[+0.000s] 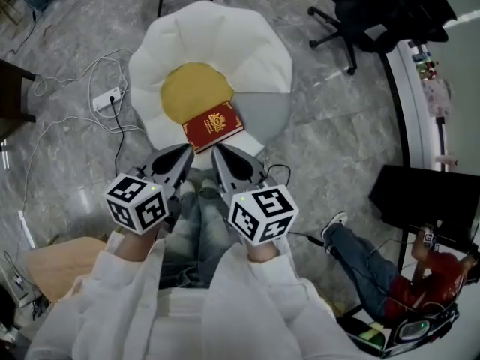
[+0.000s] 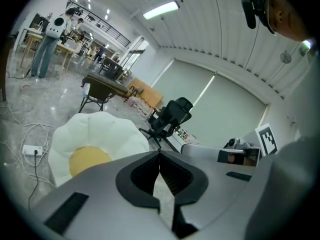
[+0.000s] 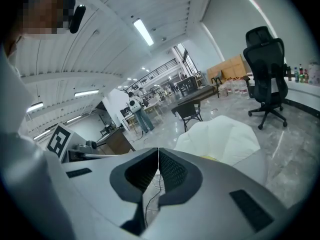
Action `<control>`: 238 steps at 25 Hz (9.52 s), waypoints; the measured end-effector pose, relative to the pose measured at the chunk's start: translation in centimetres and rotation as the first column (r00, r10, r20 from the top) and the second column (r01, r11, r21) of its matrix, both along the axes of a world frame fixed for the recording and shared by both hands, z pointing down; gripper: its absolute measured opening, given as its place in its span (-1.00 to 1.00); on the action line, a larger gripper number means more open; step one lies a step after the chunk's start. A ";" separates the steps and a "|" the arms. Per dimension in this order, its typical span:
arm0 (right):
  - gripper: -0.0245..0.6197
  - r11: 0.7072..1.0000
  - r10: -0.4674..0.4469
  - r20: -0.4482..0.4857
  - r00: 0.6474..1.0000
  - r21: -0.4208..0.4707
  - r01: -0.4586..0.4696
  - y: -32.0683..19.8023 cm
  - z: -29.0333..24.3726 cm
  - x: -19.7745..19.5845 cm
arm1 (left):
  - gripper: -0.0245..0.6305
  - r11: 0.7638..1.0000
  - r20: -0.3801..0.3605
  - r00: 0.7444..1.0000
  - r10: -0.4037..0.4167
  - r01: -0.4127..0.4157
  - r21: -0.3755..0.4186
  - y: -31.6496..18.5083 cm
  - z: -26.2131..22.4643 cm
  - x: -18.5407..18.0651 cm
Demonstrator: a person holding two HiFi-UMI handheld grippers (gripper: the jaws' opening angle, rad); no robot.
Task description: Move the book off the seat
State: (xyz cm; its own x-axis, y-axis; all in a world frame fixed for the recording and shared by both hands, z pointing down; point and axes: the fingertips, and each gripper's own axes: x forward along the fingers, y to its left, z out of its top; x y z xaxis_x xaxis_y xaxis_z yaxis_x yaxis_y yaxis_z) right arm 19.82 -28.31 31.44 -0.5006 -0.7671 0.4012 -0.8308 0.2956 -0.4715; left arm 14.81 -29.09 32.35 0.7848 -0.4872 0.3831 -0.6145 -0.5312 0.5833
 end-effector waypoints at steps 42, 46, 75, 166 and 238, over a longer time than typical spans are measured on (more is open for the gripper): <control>-0.88 0.931 0.148 0.087 0.985 -0.348 -0.110 -6.3 40.3 2.5 | -0.91 0.918 -0.005 0.977 -0.215 0.200 -0.343 -5.7 39.0 1.9; -0.88 0.923 0.168 0.095 0.981 -0.366 -0.122 -6.2 42.7 2.3 | -0.91 0.915 0.018 0.978 -0.206 0.199 -0.352 -5.2 41.6 1.4; -0.14 0.773 0.429 0.226 0.874 -0.592 -0.227 -3.5 54.9 2.1 | -0.91 0.882 0.044 0.981 -0.190 0.190 -0.431 -1.5 51.0 1.0; -0.07 0.596 0.717 0.171 0.676 -0.653 -0.467 -8.1 57.8 4.6 | -0.91 0.875 0.057 0.980 -0.192 0.198 -0.443 -3.0 51.4 -1.1; -0.14 0.969 0.088 0.611 0.787 0.132 -0.211 -7.7 -18.1 4.0 | -0.91 0.868 -0.115 0.978 -0.173 0.207 0.452 -4.6 -21.9 -2.6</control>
